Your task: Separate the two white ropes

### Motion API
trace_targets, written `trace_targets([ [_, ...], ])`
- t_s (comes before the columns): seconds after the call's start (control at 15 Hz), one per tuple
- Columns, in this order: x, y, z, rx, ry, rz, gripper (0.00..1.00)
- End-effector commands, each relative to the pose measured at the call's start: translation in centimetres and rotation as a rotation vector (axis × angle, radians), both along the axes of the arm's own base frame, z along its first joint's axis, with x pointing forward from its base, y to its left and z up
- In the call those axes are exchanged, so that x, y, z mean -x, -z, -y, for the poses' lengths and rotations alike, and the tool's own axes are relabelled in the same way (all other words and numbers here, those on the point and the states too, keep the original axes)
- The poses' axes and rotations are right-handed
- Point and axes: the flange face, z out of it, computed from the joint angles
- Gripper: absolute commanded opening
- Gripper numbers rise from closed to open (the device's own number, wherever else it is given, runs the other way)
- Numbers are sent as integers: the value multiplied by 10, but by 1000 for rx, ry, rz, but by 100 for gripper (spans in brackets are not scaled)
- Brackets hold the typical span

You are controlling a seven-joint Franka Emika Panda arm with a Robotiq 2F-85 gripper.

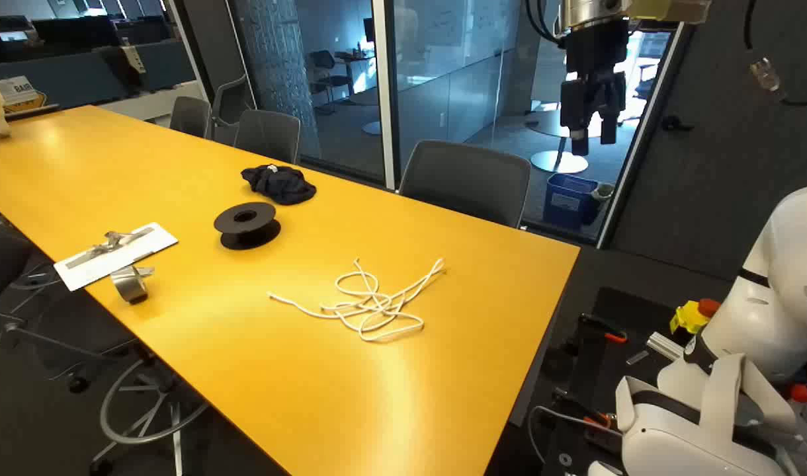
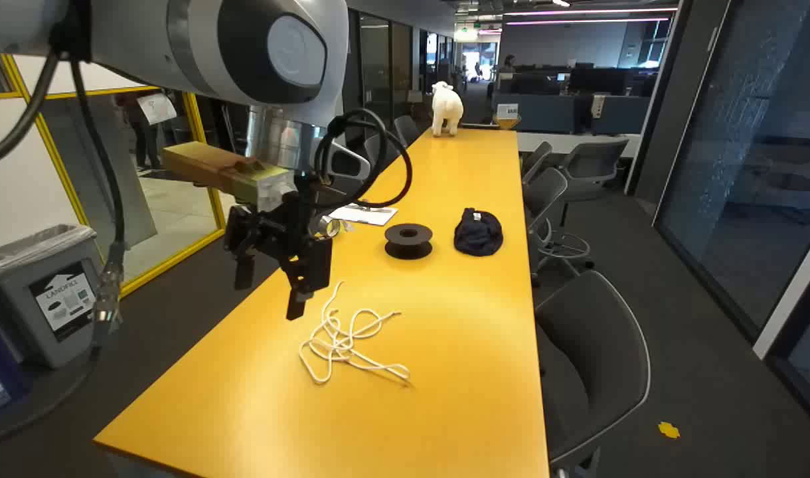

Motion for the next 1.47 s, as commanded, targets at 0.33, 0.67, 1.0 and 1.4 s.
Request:
trace_targets([
  [0.33, 1, -6, 0, 1, 0, 13, 100],
  [0.67, -34, 28, -7, -12, -90, 7, 100],
  [1.0, -98, 89, -30, -39, -122, 3, 100],
  [1.4, -181, 179, -69, -155, -32, 15, 100],
])
